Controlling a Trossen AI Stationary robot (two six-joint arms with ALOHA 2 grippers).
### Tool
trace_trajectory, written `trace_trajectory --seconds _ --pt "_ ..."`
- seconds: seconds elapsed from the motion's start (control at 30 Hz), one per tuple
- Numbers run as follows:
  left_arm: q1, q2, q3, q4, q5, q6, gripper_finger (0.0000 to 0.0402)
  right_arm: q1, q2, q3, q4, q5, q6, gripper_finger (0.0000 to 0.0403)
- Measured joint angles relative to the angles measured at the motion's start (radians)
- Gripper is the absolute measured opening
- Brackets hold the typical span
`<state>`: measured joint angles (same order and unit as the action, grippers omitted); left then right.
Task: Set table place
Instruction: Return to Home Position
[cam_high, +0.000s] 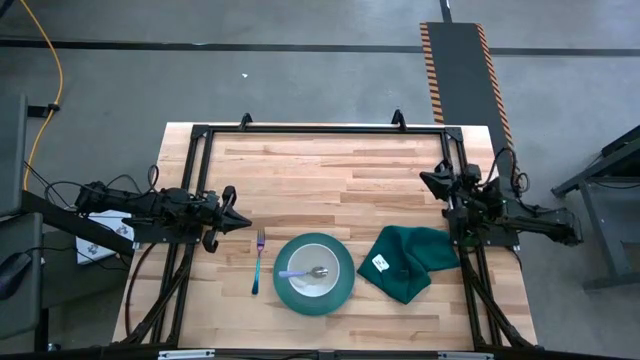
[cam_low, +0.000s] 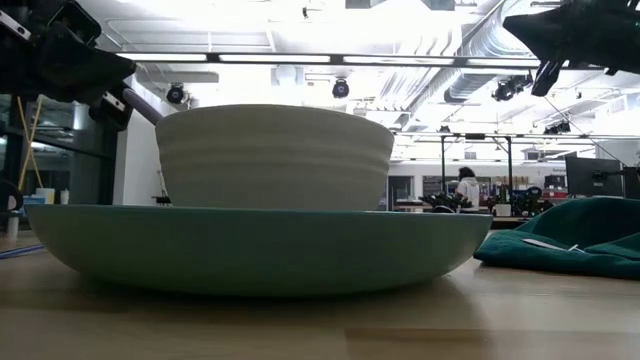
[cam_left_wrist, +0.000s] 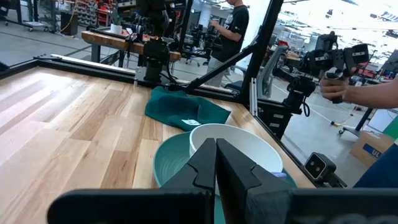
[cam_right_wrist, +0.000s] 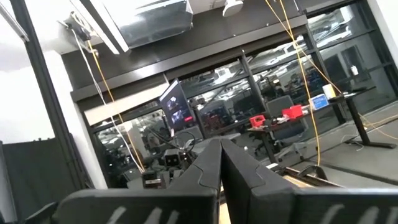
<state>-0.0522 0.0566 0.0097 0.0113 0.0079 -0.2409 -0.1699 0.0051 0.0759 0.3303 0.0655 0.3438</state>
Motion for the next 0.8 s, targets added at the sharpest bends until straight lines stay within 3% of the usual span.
trace_trajectory --seconds 0.57,0.8 --pt "0.0 0.0 0.0 0.0 0.0 0.0 0.0001 0.0 0.0 -0.066 0.092 -0.024 -0.001 0.0" --pt "0.0 0.0 0.0 0.0 0.0 0.0 0.0001 0.0 0.0 -0.066 -0.065 -0.059 -0.011 0.0"
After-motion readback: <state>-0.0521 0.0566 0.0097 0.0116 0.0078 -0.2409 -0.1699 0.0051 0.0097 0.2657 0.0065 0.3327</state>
